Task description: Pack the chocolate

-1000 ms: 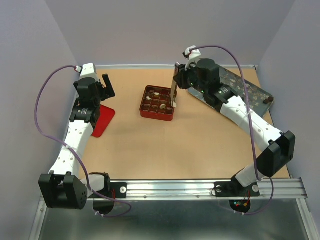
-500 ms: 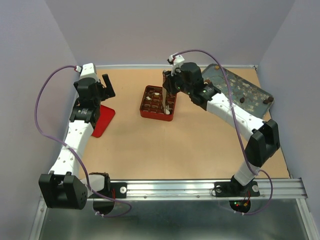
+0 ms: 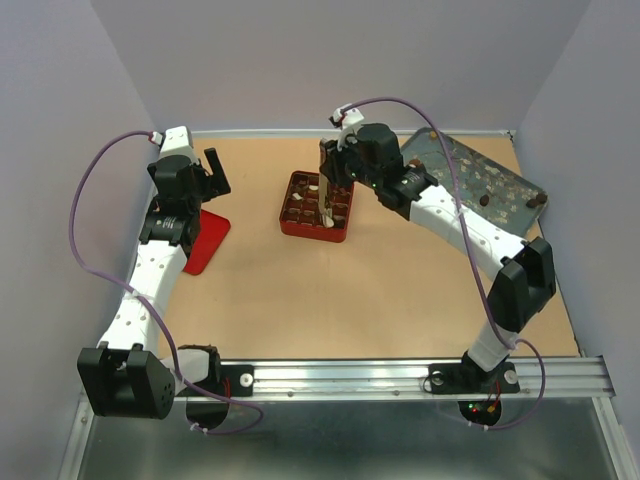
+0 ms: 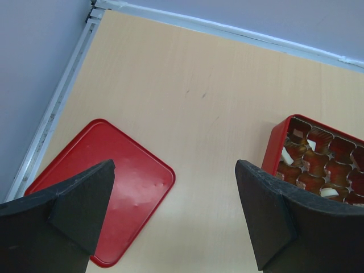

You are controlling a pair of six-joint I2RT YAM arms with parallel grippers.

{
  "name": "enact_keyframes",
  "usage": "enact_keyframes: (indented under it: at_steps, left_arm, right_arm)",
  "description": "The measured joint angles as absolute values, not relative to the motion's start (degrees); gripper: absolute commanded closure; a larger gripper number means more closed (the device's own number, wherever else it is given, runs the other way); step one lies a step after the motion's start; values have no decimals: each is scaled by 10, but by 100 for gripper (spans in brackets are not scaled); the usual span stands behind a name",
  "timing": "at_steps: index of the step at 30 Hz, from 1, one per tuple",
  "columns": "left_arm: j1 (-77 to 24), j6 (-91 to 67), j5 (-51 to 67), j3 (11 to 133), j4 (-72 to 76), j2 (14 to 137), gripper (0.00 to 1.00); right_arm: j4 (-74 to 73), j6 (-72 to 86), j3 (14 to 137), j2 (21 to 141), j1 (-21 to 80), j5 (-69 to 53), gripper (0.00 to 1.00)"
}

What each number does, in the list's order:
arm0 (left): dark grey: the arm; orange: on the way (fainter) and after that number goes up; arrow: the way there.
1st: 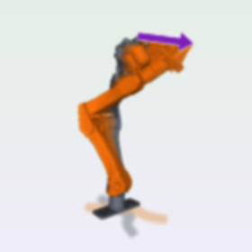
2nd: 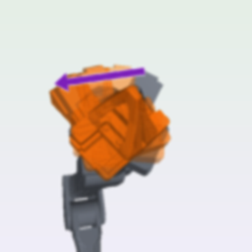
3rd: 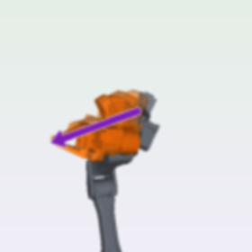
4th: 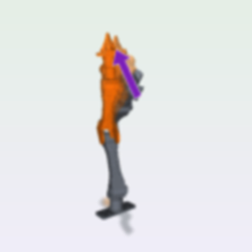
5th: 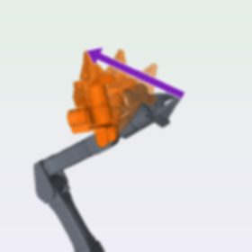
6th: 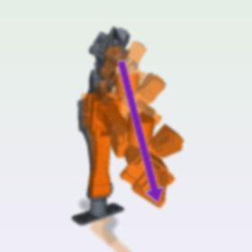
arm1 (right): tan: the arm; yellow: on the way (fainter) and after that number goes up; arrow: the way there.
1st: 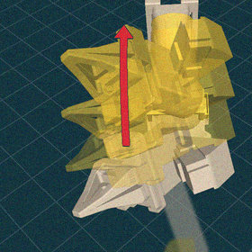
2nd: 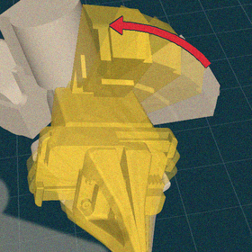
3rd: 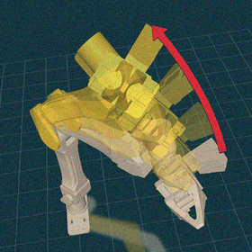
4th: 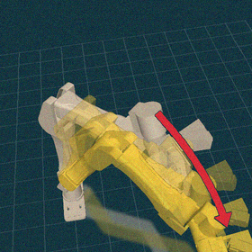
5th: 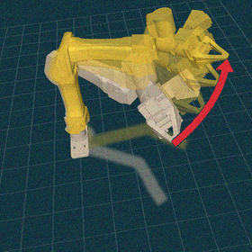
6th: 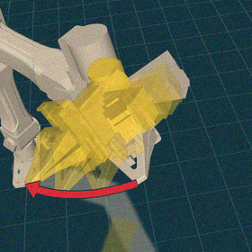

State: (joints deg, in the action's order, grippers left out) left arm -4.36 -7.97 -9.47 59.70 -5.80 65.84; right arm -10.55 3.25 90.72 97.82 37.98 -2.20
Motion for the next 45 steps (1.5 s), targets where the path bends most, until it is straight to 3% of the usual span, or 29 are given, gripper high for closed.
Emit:
enact_keyframes:
  at_steps: [6,12,18,27,35,45]
  left_arm:
    - [-44,-80,-95,597,-58,658,1]
    - [-44,-80,-95,597,-58,658,1]
    - [-44,-80,-95,597,-58,658,1]
    - [-44,-80,-95,597,-58,658,1]
    - [-44,-80,-95,597,-58,658,1]
    - [-44,-80,-95,597,-58,658,1]
  right_arm:
    - [-105,32,907,988,380,-24,73]
    - [-103,32,915,991,380,-25,61]
    - [-98,33,926,991,382,-28,57]
    - [-98,32,929,991,384,-20,63]
    - [-100,7,928,978,377,76,64]
    - [-89,-3,843,832,241,167,64]
